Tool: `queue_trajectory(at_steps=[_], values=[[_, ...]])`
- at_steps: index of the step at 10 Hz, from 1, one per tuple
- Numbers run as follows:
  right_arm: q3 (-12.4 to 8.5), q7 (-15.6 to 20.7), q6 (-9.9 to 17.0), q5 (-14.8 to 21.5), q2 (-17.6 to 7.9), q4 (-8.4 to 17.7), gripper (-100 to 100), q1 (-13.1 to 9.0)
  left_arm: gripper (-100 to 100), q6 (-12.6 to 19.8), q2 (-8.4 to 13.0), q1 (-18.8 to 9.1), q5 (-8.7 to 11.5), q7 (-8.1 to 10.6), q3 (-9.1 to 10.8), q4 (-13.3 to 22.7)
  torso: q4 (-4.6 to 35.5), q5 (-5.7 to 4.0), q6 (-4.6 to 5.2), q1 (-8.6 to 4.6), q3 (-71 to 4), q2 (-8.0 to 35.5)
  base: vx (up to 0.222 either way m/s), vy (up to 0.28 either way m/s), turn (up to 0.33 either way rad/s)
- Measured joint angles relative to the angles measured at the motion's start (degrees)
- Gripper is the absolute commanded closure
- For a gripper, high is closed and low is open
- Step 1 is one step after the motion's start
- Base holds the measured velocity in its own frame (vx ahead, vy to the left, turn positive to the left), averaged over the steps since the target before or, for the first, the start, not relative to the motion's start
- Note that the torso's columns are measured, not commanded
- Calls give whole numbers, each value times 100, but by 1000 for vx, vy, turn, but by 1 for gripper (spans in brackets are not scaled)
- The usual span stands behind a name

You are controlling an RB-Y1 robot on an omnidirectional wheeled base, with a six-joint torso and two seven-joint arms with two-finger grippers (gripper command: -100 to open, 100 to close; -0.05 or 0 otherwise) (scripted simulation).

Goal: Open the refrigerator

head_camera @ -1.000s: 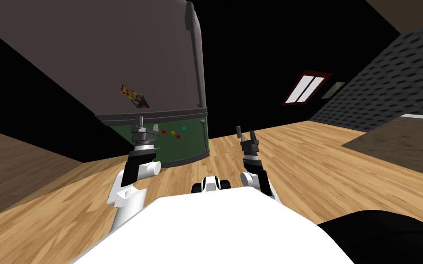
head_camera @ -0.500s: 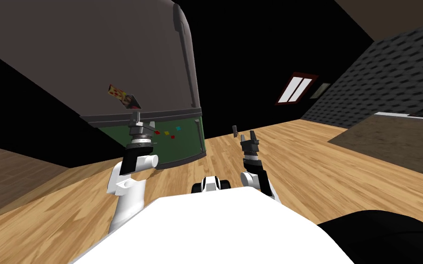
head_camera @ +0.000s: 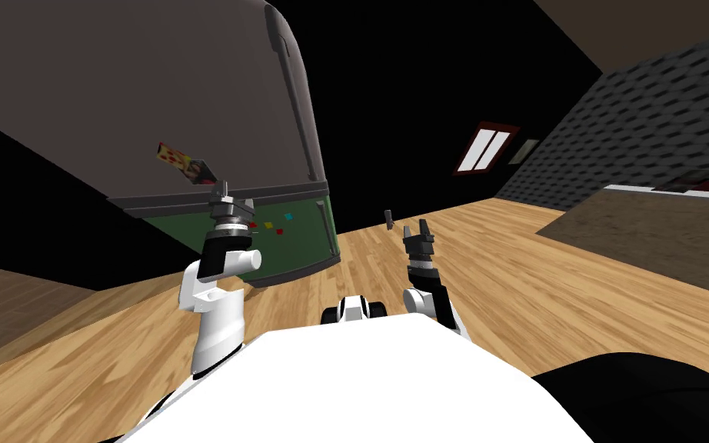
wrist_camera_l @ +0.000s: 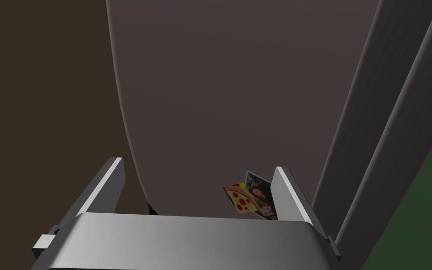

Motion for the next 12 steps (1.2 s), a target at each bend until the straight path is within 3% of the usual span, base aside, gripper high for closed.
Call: queue_trajectory(at_steps=[4, 7, 12], values=[[1, 0, 0, 0, 1, 0, 0, 0, -100, 591, 140, -671, -120, 186, 388, 378, -4, -8, 3, -31, -8, -12, 13, -125, -58], [0, 0, 0, 0, 0, 0, 0, 1, -100, 1009, 175, -1015, -192, 324, 595, 546, -1, 2, 0, 5, -1, -2, 31, -104, -42], [1, 0, 0, 0, 1, 0, 0, 1, -100, 1708, 339, -1738, -311, 713, 1107, 1112, -3, -8, 3, -29, -7, -12, 69, -140, -36]])
